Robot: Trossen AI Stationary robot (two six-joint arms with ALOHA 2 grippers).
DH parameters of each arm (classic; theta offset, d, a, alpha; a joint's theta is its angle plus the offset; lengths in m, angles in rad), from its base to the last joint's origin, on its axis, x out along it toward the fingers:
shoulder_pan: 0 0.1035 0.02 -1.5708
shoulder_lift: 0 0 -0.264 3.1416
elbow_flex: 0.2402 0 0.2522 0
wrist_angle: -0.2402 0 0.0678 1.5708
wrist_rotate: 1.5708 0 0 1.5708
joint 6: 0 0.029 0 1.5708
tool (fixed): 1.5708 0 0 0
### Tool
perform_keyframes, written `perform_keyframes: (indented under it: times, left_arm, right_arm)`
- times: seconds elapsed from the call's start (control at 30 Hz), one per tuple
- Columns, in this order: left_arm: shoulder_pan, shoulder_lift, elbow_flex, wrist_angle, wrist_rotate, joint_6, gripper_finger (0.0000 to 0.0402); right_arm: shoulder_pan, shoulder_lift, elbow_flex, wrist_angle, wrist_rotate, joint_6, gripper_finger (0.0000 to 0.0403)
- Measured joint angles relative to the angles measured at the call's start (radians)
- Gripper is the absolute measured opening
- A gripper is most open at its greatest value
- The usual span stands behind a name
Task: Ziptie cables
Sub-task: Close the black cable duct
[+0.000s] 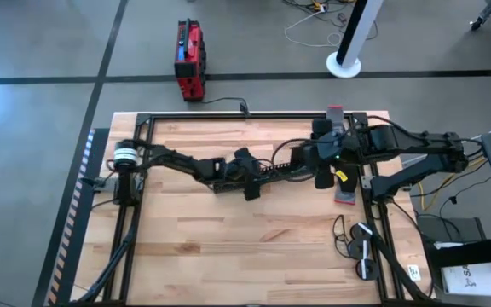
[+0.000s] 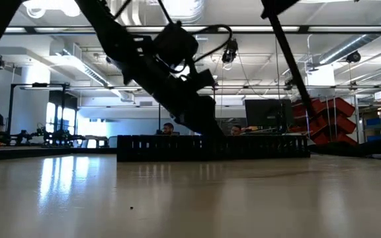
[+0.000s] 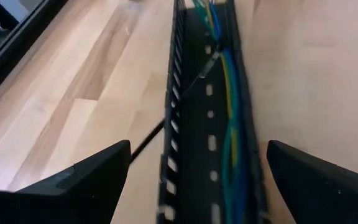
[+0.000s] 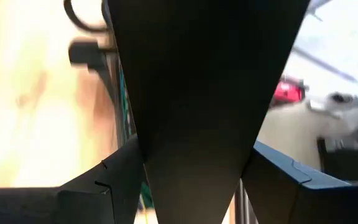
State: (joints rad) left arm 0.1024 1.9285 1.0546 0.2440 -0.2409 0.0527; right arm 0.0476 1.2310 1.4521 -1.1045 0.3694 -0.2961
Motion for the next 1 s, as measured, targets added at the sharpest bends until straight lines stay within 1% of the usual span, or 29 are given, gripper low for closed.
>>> perform_keyframes:
  times: [0.1, 0.17, 0.23, 0.33, 0.5, 0.6, 0.7, 0.83, 1.0]
  left_arm:
    - [0.007, 0.051, 0.046, -0.017, -0.001, 0.040, 0.0355]
    - [0.008, 0.079, 0.082, -0.077, -0.003, 0.061, 0.0347]
    - [0.006, 0.088, 0.113, -0.167, -0.002, 0.066, 0.0329]
    - [0.002, 0.088, 0.151, -0.293, -0.002, 0.060, 0.0278]
    - [-0.004, 0.072, 0.167, -0.409, 0.011, 0.043, 0.0170]
    - [-0.011, 0.064, 0.164, -0.454, 0.057, 0.039, 0.0131]
    - [-0.022, 0.053, 0.153, -0.497, 0.067, 0.021, 0.0124]
    - [-0.032, 0.030, 0.129, -0.495, 0.076, -0.004, 0.0145]
    - [-0.050, 0.013, 0.094, -0.467, 0.072, -0.020, 0.0162]
  right_arm:
    - [-0.022, 0.015, 0.000, -0.053, 0.008, 0.039, 0.0213]
    - [-0.032, 0.019, -0.003, -0.076, 0.003, 0.054, 0.0213]
    - [-0.039, 0.024, -0.007, -0.082, -0.008, 0.062, 0.0213]
    - [-0.040, 0.040, -0.025, -0.106, -0.010, 0.070, 0.0213]
    - [-0.040, 0.073, -0.085, -0.102, -0.010, 0.070, 0.0213]
    - [-0.040, 0.103, -0.132, -0.088, -0.011, 0.074, 0.0213]
    - [-0.039, 0.144, -0.176, -0.083, -0.021, 0.087, 0.0213]
    - [-0.039, 0.218, -0.238, -0.047, -0.080, 0.073, 0.0213]
    - [-0.037, 0.330, -0.277, 0.039, -0.086, 0.049, 0.0213]
